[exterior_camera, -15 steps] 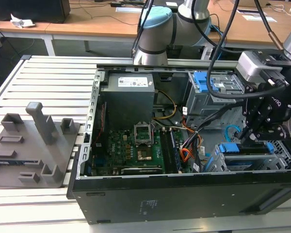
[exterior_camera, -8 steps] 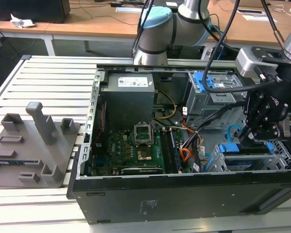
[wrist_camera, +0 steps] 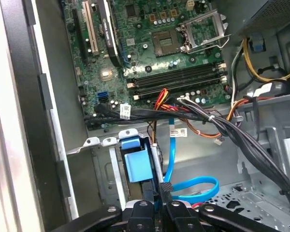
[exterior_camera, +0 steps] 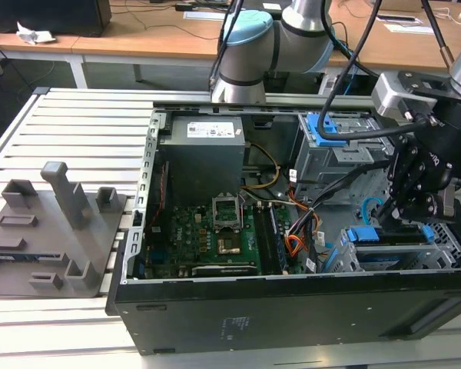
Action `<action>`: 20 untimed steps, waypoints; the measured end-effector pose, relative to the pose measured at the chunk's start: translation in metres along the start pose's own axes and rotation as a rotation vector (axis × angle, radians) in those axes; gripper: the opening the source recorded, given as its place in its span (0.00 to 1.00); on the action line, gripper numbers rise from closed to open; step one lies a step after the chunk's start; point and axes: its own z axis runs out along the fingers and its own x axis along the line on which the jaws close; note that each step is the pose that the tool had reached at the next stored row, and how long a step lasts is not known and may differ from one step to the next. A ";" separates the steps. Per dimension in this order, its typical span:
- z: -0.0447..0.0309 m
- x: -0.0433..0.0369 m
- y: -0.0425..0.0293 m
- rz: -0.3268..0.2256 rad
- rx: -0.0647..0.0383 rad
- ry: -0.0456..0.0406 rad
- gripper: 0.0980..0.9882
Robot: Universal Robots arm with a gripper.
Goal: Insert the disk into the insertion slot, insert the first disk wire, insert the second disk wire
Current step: 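Insert the second disk wire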
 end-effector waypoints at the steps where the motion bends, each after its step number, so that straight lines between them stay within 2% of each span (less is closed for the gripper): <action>1: 0.0000 0.0001 -0.0001 0.000 -0.001 -0.0061 0.07; 5: -0.0001 0.0023 -0.0014 -0.004 -0.001 -0.0067 0.07; 9: 0.0001 0.0050 -0.0030 -0.031 -0.002 -0.0051 0.07; 10: 0.0002 0.0051 -0.0037 -0.046 -0.002 -0.0042 0.07; 12: 0.0010 0.0050 -0.0046 -0.110 -0.002 -0.0002 0.07; 13: 0.0012 0.0045 -0.0070 -0.128 -0.002 0.0006 0.07; 15: 0.0012 0.0036 -0.0109 -0.129 -0.002 0.0009 0.07; 20: 0.0039 0.0035 -0.0115 -0.129 -0.003 0.0006 0.07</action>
